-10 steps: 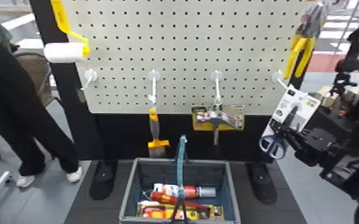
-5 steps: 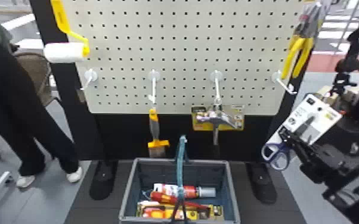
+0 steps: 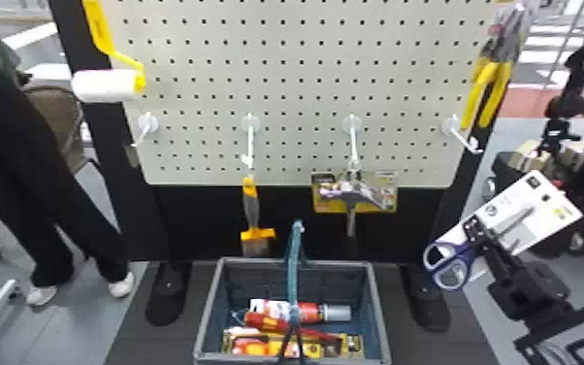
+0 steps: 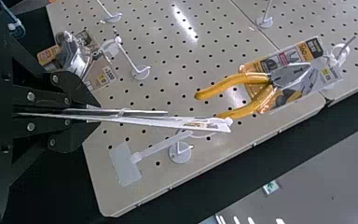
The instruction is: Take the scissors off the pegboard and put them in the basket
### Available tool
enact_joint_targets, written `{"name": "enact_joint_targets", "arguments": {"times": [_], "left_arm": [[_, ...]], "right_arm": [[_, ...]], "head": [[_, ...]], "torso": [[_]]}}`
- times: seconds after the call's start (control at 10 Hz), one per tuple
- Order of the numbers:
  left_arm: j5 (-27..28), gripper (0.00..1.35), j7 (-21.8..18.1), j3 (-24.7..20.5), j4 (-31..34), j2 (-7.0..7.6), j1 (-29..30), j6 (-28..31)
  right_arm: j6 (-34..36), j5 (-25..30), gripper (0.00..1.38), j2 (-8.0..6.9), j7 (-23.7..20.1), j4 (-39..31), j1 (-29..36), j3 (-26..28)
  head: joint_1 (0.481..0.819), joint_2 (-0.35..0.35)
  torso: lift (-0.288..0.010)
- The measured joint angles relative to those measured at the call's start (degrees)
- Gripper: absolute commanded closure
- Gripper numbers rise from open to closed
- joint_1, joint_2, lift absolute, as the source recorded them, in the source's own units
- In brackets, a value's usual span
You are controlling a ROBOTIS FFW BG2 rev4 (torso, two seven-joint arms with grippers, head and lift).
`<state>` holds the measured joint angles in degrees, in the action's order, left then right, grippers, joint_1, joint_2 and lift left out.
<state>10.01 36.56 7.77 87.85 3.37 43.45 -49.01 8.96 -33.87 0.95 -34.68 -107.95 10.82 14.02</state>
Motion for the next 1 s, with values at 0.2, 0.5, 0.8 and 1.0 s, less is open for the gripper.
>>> {"name": "enact_joint_targets", "arguments": {"times": [0.2, 0.5, 0.8, 1.0], "left_arm": [[0.0, 0.18, 0.0, 0.1, 0.0, 0.01, -0.1, 0.1], [0.0, 0.18, 0.0, 0.1, 0.0, 0.0, -0.1, 0.1], [0.0, 0.18, 0.0, 0.1, 0.0, -0.02, -0.2, 0.2], [0.0, 0.18, 0.0, 0.2, -0.2, 0.04, -0.3, 0.2]], "right_arm": [[-1.6, -3.4, 1.2, -0.81, 3.0, 0.2, 1.5, -1.4], [-6.1, -8.9, 1.2, -0.86, 7.9, 2.2, 2.9, -6.7], [-7.7, -12.0, 1.2, -0.86, 9.6, 5.9, 2.4, -11.5], [-7.4, -13.1, 1.2, -0.86, 9.5, 9.5, 0.9, -14.4]], "head": [[0.549, 0.0], [0.549, 0.0], [0.549, 0.0], [0.549, 0.0]], "torso": [[-0.1], [-0.1], [-0.1], [-0.1]]}}
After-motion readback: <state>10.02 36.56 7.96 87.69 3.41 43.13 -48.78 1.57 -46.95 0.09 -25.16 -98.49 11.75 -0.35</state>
